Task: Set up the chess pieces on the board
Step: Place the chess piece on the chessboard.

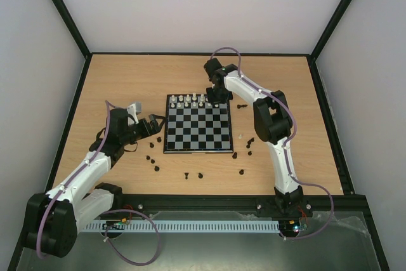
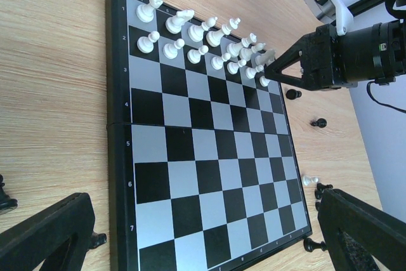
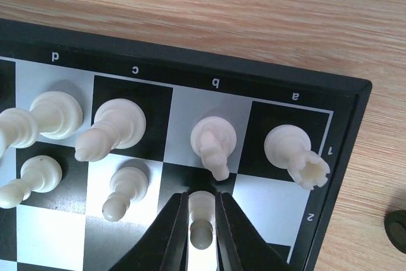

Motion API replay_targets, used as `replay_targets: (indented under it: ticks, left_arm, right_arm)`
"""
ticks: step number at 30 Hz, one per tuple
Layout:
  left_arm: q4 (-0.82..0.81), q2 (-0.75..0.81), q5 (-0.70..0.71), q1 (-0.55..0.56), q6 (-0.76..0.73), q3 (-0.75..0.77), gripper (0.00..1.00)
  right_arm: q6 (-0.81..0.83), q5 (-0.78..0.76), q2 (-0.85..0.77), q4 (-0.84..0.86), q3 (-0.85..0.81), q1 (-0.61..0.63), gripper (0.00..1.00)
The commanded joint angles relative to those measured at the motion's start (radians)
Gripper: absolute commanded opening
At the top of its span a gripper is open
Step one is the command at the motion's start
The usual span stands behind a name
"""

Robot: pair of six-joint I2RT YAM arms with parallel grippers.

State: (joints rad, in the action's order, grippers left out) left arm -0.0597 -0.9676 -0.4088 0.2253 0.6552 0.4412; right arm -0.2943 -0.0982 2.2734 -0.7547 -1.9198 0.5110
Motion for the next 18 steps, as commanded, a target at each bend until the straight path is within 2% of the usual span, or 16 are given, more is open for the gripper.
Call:
replay_targets:
  ticks: [1,12,18]
  left_arm:
    - [-0.020,-0.003,0.005,0.003,-0.003,-0.010,0.99]
    - [-0.025,-0.008,0.002,0.003,-0.001,-0.009,1.00]
    - [-0.026,-0.008,0.002,0.003,0.000,-0.010,1.00]
  right_arm:
    - [0.006,-0.004,0.013,-0.052,-0.027,0.006,0.13]
    - [0.006,-0.009,-0.020,-0.051,-0.017,0.006,0.21]
    - [0.001,-0.010,-0.135,-0.012,0.096,0.006,0.28]
